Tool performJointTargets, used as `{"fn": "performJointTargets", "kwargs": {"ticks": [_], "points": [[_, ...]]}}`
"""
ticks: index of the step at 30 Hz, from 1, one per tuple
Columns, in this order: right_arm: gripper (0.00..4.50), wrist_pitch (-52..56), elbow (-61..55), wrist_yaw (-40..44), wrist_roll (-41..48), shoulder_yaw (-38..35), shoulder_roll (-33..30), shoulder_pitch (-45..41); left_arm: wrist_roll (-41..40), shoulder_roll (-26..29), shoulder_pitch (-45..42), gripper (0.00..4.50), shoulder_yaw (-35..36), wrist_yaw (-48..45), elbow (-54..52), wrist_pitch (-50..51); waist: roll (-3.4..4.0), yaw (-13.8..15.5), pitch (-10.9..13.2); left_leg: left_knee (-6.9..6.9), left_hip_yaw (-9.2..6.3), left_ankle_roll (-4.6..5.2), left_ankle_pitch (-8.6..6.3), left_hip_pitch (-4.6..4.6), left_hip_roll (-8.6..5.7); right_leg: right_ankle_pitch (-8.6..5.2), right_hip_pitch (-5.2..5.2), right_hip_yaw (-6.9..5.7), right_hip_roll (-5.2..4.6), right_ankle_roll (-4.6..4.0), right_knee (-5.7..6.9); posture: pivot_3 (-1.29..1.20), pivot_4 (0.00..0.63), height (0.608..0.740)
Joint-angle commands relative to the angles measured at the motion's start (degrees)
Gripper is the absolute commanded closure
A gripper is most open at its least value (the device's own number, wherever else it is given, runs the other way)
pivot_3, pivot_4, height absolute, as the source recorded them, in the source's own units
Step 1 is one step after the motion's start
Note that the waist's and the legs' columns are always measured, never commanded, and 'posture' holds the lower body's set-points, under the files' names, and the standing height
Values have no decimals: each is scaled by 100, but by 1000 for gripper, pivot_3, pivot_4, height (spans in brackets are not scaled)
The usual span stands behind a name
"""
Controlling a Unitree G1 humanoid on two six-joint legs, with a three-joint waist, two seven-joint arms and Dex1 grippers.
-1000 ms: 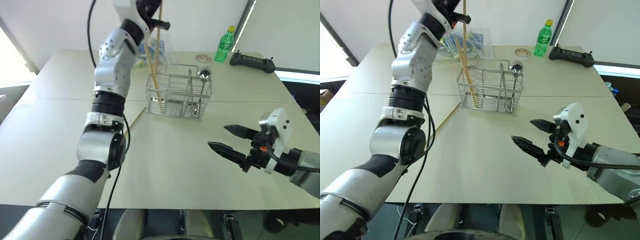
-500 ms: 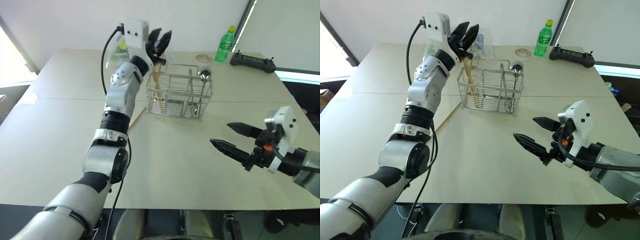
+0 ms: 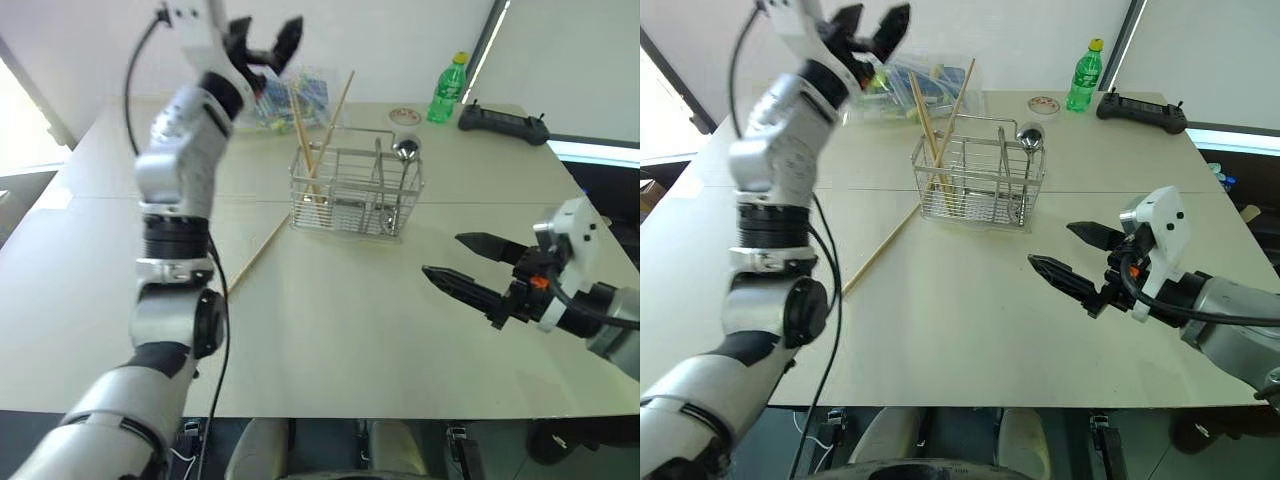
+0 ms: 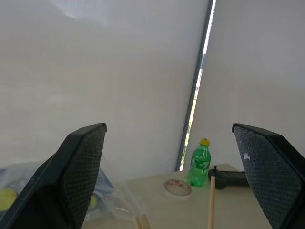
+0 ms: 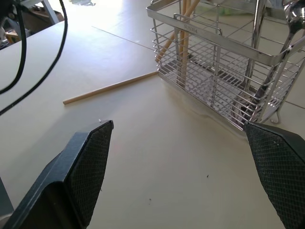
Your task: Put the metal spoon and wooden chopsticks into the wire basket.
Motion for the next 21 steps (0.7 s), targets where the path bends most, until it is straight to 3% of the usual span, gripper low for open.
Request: {"fn": "performJointTargets", "kwargs": {"ticks": [1,5,10,15,21], "points": [[0,-166,50,121,-136,-54,-71,-132,-145,910,-334,46,-109,-410,-148,1411,5,-15,-2,-1,1,0,0,3,-1,-1,1,1,0,0,2,0,150,690],[0,-242,132,278,-388,138,-22,-264,378,2146,387,46,-1300,-1572,-286,1987,26,-51,-13,-12,2,0,0,15,-2,-2,3,2,0,-2,9,0,150,690],[0,-314,214,368,-596,369,96,-442,858,2828,1262,46,-2383,-2436,-739,2130,15,-9,1,-4,-2,-1,0,5,18,-14,-5,2,0,-26,9,0,150,690],[0,-313,278,435,-710,628,153,-634,997,2648,1488,46,-2669,-2650,-719,2294,14,17,1,-6,-3,-2,0,-9,16,-13,-10,3,-10,-29,-7,0,150,690],[0,-261,341,522,-778,714,144,-767,1482,1993,1169,46,-2955,-2676,312,1932,16,14,0,-12,0,-1,0,-9,15,-12,-9,1,-9,-27,-17,0,150,690]]}}
